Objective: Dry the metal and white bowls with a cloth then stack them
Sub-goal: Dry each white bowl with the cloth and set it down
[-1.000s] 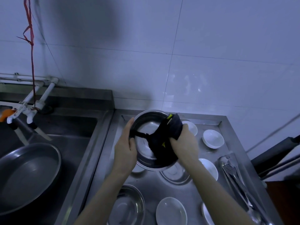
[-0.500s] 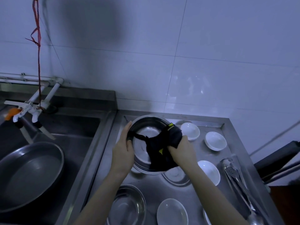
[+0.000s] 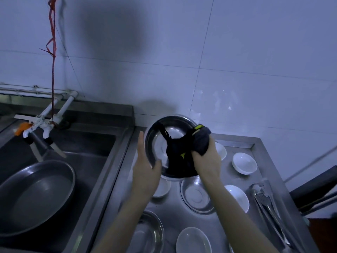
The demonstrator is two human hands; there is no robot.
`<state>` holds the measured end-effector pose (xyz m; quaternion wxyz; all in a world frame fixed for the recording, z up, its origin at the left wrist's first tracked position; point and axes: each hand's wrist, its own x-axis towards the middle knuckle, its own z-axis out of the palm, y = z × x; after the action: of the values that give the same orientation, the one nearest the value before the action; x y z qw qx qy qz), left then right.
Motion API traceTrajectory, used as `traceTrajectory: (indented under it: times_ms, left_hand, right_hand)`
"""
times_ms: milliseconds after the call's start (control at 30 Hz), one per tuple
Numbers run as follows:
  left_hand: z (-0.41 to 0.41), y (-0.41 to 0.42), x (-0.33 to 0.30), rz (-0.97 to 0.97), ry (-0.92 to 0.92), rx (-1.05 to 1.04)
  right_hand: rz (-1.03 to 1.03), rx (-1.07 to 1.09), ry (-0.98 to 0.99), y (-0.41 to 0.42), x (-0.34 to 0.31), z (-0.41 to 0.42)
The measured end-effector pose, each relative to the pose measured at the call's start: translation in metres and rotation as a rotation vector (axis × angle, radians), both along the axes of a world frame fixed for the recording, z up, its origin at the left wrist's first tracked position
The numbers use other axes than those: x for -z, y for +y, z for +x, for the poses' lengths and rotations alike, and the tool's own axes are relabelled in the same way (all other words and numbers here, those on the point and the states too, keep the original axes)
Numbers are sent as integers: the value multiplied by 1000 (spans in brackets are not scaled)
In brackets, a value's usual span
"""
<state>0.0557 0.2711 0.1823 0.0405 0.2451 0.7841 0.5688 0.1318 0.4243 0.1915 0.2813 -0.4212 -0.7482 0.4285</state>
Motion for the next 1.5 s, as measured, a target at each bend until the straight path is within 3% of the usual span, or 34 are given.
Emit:
traceTrajectory:
  times_ms: [67, 133, 267, 367, 433, 533, 600, 667, 800, 900, 967, 1100, 1200, 1300, 1400, 1500]
  left_hand:
    - [4, 0, 12, 52, -61, 10]
    - [-6, -4, 14, 14, -40, 88]
    - [-14, -9, -4, -194, 58, 425]
    - [-20, -7, -3, -67, 29, 418]
    - [-25, -10, 1, 0, 13, 316]
    - [-24, -14, -2, 162, -12, 142]
    - [-21, -17, -1, 130, 22, 110]
    - [-20, -20, 2, 6, 29, 181]
    - [-24, -20, -4, -312, 54, 421]
    - [-22, -18, -8, -330, 61, 397]
    - [-14, -18, -2, -211, 52, 249]
    - [11, -10, 16, -28, -6, -23]
    - [6, -10, 27, -27, -73, 7]
    - [-10, -18, 21, -127, -9, 211]
    - [-16, -20, 7, -230, 56, 426]
    - [-19, -18, 3, -159, 72, 401]
  right_hand:
    - [-47, 5, -28, -8, 10, 4]
    - [50, -21, -81, -1, 13, 7]
    - [555, -400, -430, 22, -10, -1]
    - [752, -485, -503, 21, -32, -14]
    - [619, -390, -422, 24, -32, -17]
    - [150, -241, -294, 18, -14, -7]
    - [-25, -198, -259, 7, 2, 3]
    - [61, -188, -307, 3, 8, 9]
    - [493, -379, -443, 11, -1, 7]
    - [598, -440, -408, 13, -12, 1]
    - [522, -325, -337, 14, -11, -1]
    - [-33, 4, -50, -2, 7, 4]
    - [-130, 9, -130, -10, 23, 8]
    - [151, -124, -250, 5, 14, 9]
    - [608, -452, -465, 15, -4, -2]
    - [804, -496, -496, 9, -17, -13]
